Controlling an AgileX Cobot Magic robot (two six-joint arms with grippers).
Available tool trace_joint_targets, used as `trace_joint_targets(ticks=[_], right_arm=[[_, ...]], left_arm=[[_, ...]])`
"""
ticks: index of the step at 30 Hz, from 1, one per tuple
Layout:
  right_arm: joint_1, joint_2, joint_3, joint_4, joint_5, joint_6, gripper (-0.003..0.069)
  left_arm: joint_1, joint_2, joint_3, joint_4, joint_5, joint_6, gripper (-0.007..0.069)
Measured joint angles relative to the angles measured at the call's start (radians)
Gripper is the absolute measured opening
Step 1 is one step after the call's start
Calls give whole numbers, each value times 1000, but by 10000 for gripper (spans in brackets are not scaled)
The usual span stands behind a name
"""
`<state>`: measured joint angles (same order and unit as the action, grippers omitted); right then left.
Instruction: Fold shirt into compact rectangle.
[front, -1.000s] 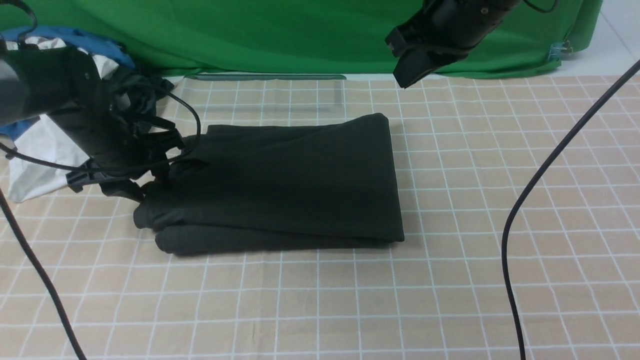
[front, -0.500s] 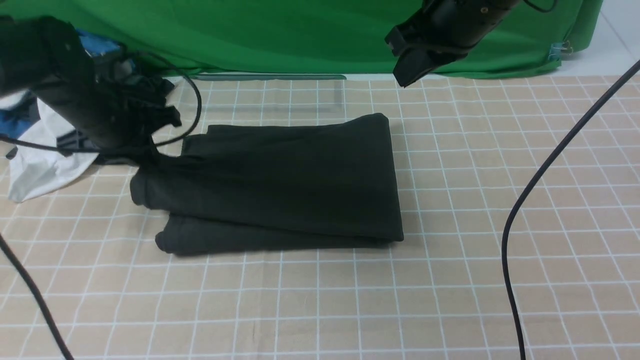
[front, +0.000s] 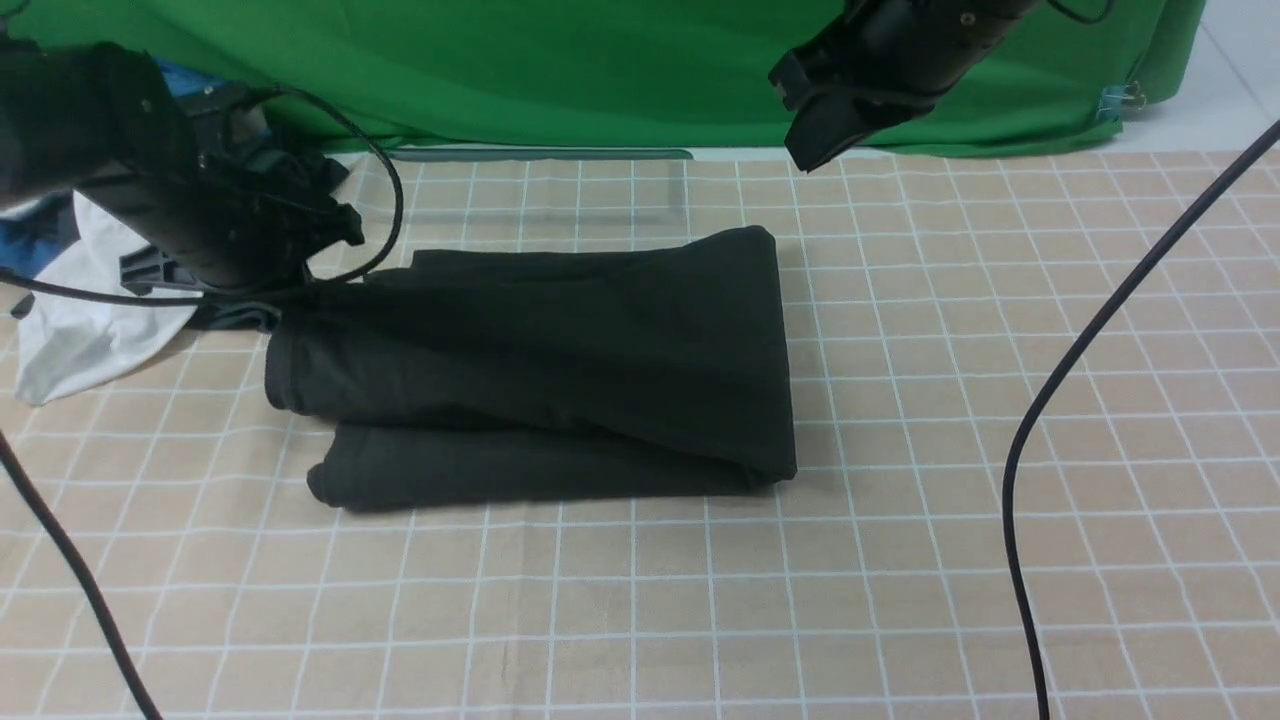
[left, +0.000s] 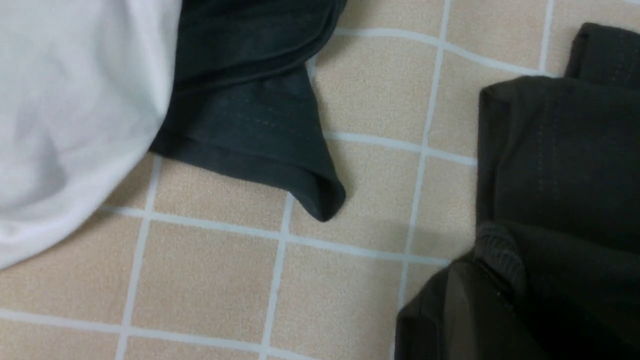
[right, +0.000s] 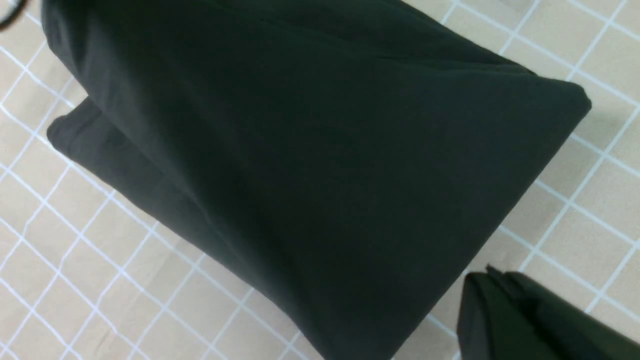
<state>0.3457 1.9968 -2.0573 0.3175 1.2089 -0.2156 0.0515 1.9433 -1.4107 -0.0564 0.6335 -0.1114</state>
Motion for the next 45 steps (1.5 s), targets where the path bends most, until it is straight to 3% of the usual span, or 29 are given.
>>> trace_joint_targets(ticks=[6,10,15,17,21,23,25,35,39,45], right_arm=[[0,0,0,0,1,0,35],[0,0,0,1,1,0,35],[0,0,0,2,5,0,35],[0,0,0,2,7,2,35],[0,0,0,-7,9,17,35],[0,0,0,-19,10,28,35],[0,0,0,-26,10,28,35],[0,0,0,-27,10,34,35],[0,0,0,-25,10,35,35],[0,0,0,-25,12,35,36]], left_arm=[[0,26,0,43,2,-68,185],[0,26,0,73,19,-81,367],[0,-4,0,73,32,-101,425],[0,-37,0,29,56,-85,377],[0,-86,0,-65,123,-7,202],[-1,-127,22,-136,171,40,60],[-9,-165,68,-180,178,75,23],[-184,-236,392,-236,-5,121,11],[-196,-222,428,-190,-66,15,11],[-176,-220,428,-52,-18,-185,12]])
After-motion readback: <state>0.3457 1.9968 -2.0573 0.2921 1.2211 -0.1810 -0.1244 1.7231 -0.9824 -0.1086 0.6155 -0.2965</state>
